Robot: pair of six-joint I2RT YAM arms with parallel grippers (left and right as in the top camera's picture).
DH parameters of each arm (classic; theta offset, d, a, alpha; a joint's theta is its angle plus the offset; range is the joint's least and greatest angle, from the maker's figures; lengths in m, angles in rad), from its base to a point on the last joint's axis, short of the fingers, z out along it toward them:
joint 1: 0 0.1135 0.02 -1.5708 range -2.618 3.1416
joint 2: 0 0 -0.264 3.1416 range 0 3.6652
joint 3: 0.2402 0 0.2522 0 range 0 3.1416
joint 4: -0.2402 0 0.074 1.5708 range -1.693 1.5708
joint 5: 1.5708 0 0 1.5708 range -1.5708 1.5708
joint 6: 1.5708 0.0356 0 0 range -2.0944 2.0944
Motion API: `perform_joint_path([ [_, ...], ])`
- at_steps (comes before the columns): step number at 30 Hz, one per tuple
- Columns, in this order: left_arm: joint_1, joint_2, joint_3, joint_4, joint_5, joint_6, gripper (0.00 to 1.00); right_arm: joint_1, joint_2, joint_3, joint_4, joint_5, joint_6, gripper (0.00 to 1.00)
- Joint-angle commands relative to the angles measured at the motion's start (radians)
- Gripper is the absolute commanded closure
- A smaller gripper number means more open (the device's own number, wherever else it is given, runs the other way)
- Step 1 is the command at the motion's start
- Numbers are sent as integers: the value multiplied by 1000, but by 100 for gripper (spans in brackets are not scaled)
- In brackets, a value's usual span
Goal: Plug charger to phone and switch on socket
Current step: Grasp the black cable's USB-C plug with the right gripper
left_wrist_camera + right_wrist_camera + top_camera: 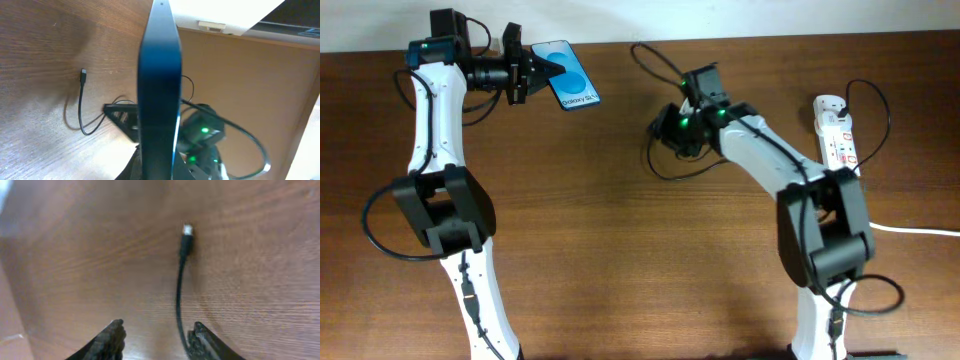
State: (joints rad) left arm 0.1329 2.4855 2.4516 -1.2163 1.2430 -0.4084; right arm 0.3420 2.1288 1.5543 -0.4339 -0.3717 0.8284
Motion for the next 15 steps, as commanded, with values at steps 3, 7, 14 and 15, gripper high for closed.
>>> perform_joint_path([
  [3, 3, -11, 10, -1, 51, -6, 100, 12, 96, 20, 53, 13, -13, 68],
  [7, 3, -11, 10, -1, 51, -6, 100, 18, 138, 20, 116, 5, -47, 70],
  [14, 3, -11, 10, -9, 51, -5, 100, 29, 189, 20, 154, 14, -47, 75],
  [15, 3, -11, 10, -9, 51, -5, 100, 24, 189, 20, 155, 13, -47, 79],
])
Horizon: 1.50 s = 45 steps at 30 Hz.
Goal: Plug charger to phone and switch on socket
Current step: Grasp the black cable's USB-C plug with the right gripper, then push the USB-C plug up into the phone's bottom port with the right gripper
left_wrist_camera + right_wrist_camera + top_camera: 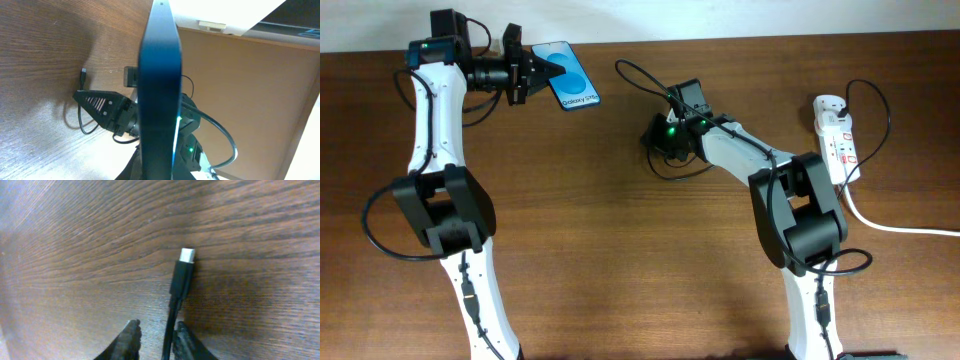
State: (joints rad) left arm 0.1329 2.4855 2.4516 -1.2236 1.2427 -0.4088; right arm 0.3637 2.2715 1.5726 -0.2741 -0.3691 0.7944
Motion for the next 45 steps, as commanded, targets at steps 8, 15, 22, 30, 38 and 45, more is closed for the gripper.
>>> perform_joint_path([
  [8, -6, -11, 10, -38, 45, 79, 100, -114, 5, 2, -15, -274, -270, 96],
  [15, -73, -11, 10, -61, 214, 187, 100, -187, -316, 2, -319, -486, -625, 96],
  [22, -105, -11, 10, -61, 332, 247, 100, -249, -582, -32, -605, -616, -843, 96],
  [30, -124, -11, 10, -61, 331, 246, 100, -119, -640, -383, -155, -641, -496, 95],
  [38, -130, -11, 10, -100, 330, 246, 100, 18, -640, -385, 96, -533, -238, 96],
  [45, -130, -11, 10, -99, 329, 246, 100, 19, -640, -385, 187, -512, -182, 96],
])
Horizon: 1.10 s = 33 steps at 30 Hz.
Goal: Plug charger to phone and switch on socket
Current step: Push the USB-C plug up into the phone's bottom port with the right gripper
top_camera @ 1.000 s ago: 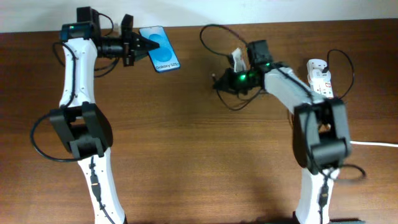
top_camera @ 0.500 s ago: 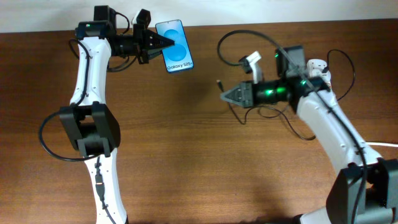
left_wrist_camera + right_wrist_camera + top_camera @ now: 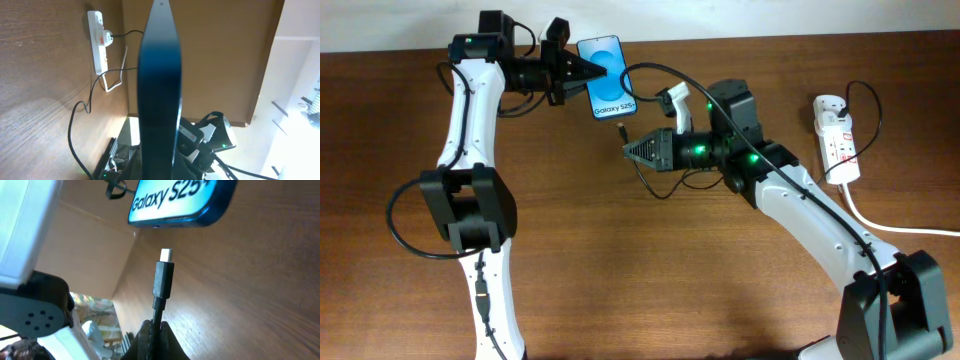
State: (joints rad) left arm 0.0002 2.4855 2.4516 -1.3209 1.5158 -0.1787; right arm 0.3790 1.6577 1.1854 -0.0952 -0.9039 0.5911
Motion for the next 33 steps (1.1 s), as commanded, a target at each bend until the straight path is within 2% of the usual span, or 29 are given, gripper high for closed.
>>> perform_joint_path([
  [1, 2, -11, 10, -2, 56, 16, 100, 3, -27, 2, 8, 27, 24, 96],
  [22, -13, -11, 10, -1, 6, 17, 100, 19, -27, 2, 67, 23, 54, 96],
  [33, -13, -11, 10, -1, 11, 16, 100, 19, -26, 2, 30, 27, 53, 96],
])
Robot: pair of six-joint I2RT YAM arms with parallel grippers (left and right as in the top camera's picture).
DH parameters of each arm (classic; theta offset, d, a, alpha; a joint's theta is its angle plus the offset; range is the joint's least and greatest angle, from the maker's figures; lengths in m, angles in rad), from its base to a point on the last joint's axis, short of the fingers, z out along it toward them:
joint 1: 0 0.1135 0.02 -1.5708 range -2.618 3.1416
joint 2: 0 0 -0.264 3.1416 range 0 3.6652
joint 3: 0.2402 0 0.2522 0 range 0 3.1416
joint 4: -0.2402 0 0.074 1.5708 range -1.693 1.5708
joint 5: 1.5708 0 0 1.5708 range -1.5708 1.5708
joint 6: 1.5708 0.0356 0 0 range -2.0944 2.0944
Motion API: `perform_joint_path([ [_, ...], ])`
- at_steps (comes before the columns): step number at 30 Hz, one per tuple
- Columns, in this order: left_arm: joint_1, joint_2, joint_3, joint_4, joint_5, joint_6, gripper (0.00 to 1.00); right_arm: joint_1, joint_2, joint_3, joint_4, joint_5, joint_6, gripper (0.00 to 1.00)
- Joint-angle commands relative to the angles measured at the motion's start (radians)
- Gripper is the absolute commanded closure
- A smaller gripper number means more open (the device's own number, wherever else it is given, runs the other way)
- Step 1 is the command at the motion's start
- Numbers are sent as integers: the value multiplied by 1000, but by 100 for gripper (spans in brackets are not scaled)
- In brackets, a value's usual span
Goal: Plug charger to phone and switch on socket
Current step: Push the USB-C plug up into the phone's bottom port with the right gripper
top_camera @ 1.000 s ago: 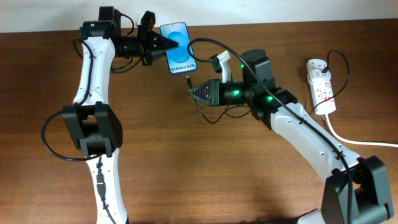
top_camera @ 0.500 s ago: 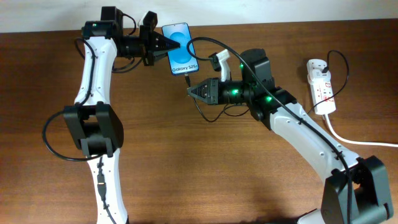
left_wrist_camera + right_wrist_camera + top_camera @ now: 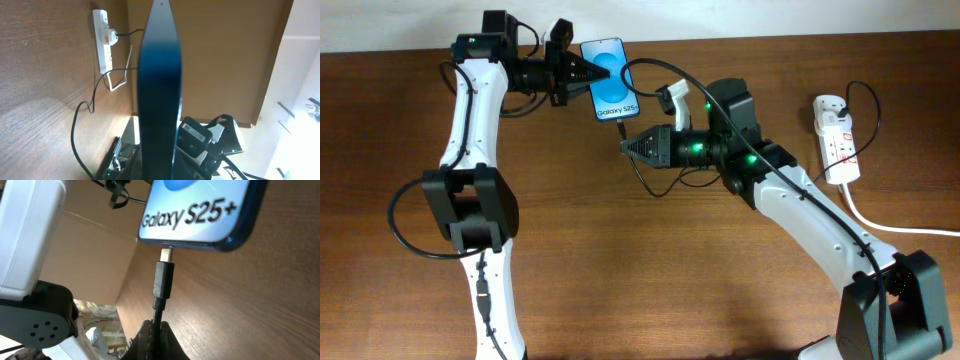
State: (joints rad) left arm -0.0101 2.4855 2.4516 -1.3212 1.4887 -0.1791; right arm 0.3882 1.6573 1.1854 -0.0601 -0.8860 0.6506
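Note:
A blue phone (image 3: 611, 77) with a lit "Galaxy S25+" screen is held above the table by my left gripper (image 3: 576, 73), shut on its upper end. In the left wrist view the phone (image 3: 160, 85) shows edge-on. My right gripper (image 3: 632, 146) is shut on the black charger cable (image 3: 159, 305) just behind its plug (image 3: 164, 277). The plug's silver tip (image 3: 166, 255) sits right at the phone's bottom edge (image 3: 200, 240); whether it has entered the port I cannot tell. The white socket strip (image 3: 836, 137) lies at the table's right edge.
The black cable (image 3: 665, 70) loops from the right gripper across the back of the table to the socket strip. A white cord (image 3: 900, 228) leaves the strip to the right. The brown tabletop (image 3: 640, 270) stretches in front of both arms.
The gap between the plug tip and the phone's bottom edge has closed: the tip now sits at the edge. The phone has shifted slightly right, and the right gripper moved a little nearer to it.
At first my left gripper held the phone at the back left while my right gripper stood open over the cable end on the table. Then its fingers had narrowed round the cable. Later both arms met mid-table with the plug short of the phone, and now the plug reaches it.

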Motion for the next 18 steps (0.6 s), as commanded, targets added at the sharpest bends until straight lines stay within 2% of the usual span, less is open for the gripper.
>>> perform_joint_path([
  [1, -2, -11, 10, -1, 39, 16, 100, 10, -26, 2, -5, 10, -6, 96],
  [18, -3, -11, 10, 0, 34, 17, 100, 9, -26, 2, 16, 51, -5, 96],
])
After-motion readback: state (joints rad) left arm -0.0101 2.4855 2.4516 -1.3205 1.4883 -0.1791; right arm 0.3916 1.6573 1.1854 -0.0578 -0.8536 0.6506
